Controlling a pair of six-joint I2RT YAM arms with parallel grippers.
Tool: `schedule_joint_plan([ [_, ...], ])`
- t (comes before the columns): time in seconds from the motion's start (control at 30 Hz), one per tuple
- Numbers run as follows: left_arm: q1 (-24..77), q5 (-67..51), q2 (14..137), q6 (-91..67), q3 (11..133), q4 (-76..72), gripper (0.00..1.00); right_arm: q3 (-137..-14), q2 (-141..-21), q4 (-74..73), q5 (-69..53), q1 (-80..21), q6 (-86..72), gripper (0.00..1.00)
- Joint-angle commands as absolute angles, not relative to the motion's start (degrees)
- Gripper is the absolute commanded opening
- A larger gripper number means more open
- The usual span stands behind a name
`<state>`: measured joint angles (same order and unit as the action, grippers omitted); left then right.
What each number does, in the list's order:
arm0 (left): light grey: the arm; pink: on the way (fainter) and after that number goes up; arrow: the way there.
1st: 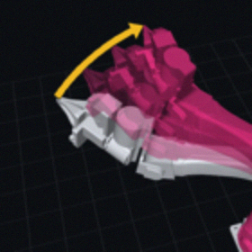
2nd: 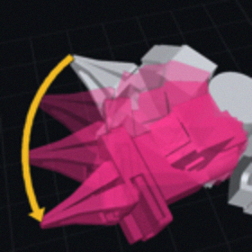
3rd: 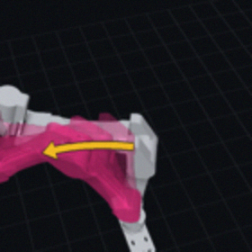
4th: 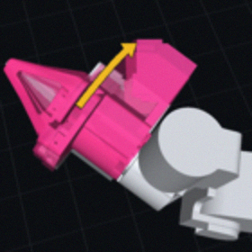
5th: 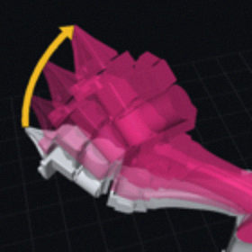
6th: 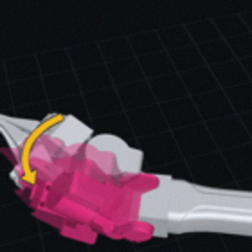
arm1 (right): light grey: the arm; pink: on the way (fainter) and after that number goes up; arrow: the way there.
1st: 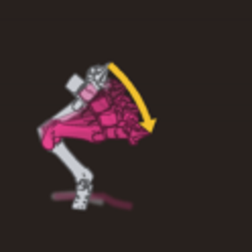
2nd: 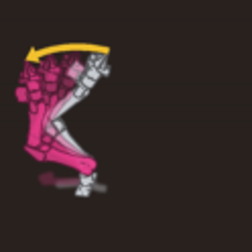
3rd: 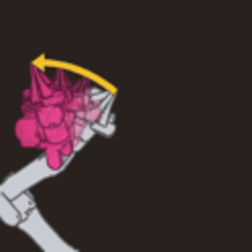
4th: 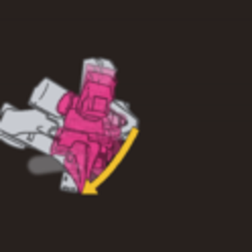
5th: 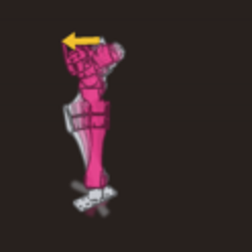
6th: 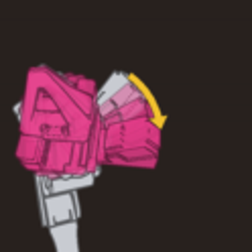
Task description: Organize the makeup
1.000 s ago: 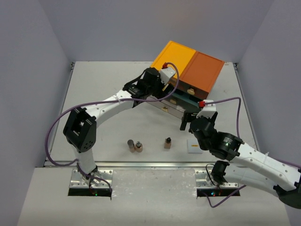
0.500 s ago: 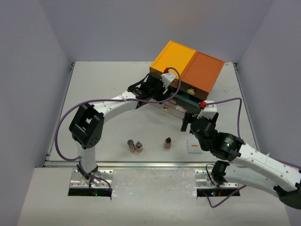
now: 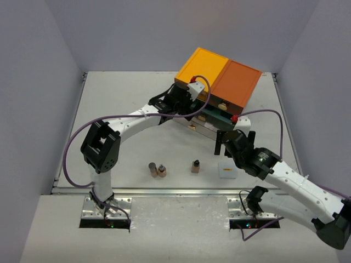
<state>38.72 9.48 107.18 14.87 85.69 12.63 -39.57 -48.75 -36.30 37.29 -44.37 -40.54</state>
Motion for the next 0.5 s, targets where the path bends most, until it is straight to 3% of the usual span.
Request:
schedule_joint_plan([
  [0.0, 39.2, 9.3, 103.6, 14.2, 90.3, 14.4, 1.0, -39.9, -49.9, -37.7, 24.9, -40.6, -38.4, 0.99],
  [0.23, 39.2, 13.8, 98.8, 17.7, 95.9, 22.0, 1.0, -34.1, -54.5, -37.3, 15.5, -35.2, -37.9, 0.99],
  [0.47, 39.2, 13.3, 91.3, 17.8, 93.2, 26.8, 1.0, -27.7, -55.3, -35.8, 15.3, -31.5, -41.7, 0.99],
])
